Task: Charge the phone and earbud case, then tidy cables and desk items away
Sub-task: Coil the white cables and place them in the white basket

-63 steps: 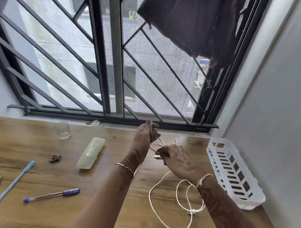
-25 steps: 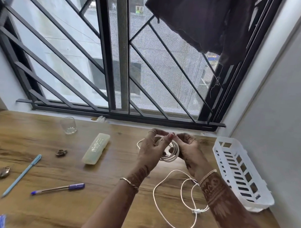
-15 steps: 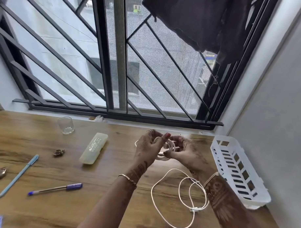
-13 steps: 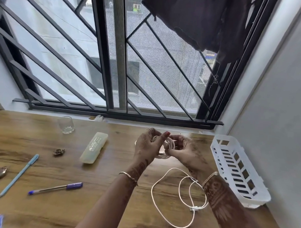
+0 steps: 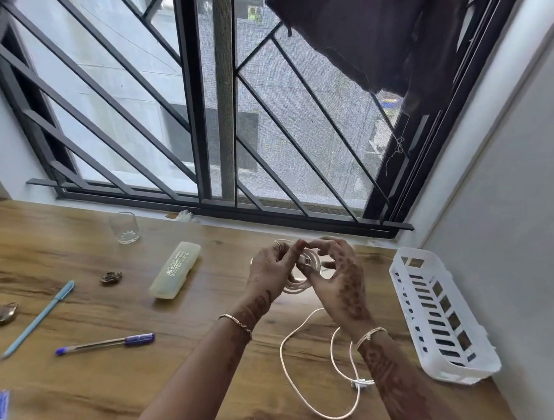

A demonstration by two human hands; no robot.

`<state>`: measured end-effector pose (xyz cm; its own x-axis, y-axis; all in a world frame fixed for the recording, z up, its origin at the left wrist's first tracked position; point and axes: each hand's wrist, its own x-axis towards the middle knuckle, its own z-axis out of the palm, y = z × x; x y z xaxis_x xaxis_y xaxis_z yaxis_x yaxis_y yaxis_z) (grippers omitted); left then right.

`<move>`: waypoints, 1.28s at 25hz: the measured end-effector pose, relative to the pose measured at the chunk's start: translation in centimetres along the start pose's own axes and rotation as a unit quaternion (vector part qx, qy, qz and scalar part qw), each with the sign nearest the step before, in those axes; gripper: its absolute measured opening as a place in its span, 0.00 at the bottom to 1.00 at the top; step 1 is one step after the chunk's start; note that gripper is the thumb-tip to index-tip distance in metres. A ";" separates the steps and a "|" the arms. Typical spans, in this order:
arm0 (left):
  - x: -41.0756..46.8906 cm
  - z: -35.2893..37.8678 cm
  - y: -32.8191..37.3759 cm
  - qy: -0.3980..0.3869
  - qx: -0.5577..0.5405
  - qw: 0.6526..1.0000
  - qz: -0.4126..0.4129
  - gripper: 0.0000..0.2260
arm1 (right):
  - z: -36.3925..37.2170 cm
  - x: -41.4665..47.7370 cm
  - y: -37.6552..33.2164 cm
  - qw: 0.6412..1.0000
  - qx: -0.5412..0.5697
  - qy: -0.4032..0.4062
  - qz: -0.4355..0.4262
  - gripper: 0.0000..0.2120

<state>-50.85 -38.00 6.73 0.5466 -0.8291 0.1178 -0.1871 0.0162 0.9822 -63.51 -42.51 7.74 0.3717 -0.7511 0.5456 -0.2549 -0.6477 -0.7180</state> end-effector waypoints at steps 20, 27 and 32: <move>-0.5 -0.5 -0.5 -0.075 -0.083 0.994 0.012 0.07 | -0.4 1.1 -0.2 0.943 0.261 0.083 0.192 0.05; -1.1 0.2 -0.6 -0.038 -0.022 0.998 0.044 0.07 | 0.8 0.7 1.3 0.935 0.230 0.051 0.265 0.08; -1.0 0.8 -0.7 0.063 0.095 0.989 0.098 0.07 | 1.6 -0.7 1.9 0.940 0.170 0.027 0.294 0.09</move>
<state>-51.97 -37.63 5.78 0.5798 -0.7437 0.3328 -0.4430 0.0551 0.8948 -62.85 -42.99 5.36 0.2078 -0.9779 0.0251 -0.0985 -0.0464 -0.9941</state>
